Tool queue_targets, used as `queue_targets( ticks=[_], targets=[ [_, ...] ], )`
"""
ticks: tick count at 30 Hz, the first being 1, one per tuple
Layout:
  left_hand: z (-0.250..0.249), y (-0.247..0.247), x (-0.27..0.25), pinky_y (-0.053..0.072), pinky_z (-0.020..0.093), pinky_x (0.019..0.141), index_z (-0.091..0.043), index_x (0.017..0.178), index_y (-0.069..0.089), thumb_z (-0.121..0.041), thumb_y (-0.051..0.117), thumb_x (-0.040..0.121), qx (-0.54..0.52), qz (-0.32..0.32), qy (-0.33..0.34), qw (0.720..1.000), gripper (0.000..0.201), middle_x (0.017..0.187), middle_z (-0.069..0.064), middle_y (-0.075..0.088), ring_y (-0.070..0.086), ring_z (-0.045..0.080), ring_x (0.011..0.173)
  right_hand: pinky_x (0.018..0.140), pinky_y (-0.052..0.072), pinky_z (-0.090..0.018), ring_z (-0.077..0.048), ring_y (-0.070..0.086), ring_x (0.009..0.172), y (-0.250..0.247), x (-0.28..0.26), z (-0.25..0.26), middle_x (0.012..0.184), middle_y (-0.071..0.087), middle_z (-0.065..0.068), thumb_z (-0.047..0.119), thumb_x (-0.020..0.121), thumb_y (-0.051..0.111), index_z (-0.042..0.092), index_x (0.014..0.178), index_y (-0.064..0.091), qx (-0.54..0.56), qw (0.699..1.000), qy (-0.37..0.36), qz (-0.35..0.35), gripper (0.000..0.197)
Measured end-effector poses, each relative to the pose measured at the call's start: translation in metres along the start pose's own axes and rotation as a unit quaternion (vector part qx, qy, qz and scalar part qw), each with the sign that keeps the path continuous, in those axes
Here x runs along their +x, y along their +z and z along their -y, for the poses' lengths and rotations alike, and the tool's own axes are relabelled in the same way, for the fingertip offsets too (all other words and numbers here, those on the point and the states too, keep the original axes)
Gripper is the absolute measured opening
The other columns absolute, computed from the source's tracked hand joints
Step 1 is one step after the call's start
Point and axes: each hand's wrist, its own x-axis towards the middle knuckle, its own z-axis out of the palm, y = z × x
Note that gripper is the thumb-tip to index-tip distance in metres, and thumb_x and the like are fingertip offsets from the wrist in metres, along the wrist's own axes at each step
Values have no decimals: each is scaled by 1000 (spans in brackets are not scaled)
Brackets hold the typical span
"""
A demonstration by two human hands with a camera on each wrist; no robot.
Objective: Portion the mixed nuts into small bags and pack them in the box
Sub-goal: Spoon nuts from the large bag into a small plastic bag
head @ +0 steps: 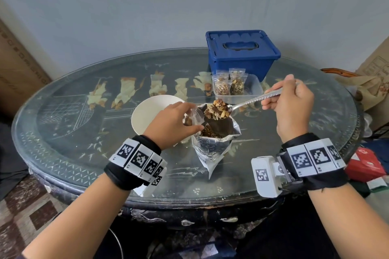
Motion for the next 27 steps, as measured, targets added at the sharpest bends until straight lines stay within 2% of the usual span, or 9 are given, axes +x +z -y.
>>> queue_targets(
  ticks=[5,12,27],
  targets=[
    [-8,-2,7,35,17,80,-14,128,50,-42,67,80,23,10,22,999,58,115,1,59,50,10,96,42,46,-20,-10,57,42,6,-5,5,62,60,-7,24,102,33,13,71,50,3,1000,-7,15,37],
    [-13,0,9,40,28,89,-14,129,49,-42,68,79,33,37,20,999,60,117,4,58,52,18,104,44,48,-18,-10,59,43,5,-14,9,62,60,-3,21,102,34,15,72,51,-29,997,-58,32,35],
    [-12,4,7,45,28,88,-14,125,51,-40,69,78,-3,24,12,1000,57,117,3,58,52,17,104,45,48,-16,-8,60,46,9,-15,12,62,60,-4,21,102,34,11,76,53,-49,994,-90,34,34]
  ],
)
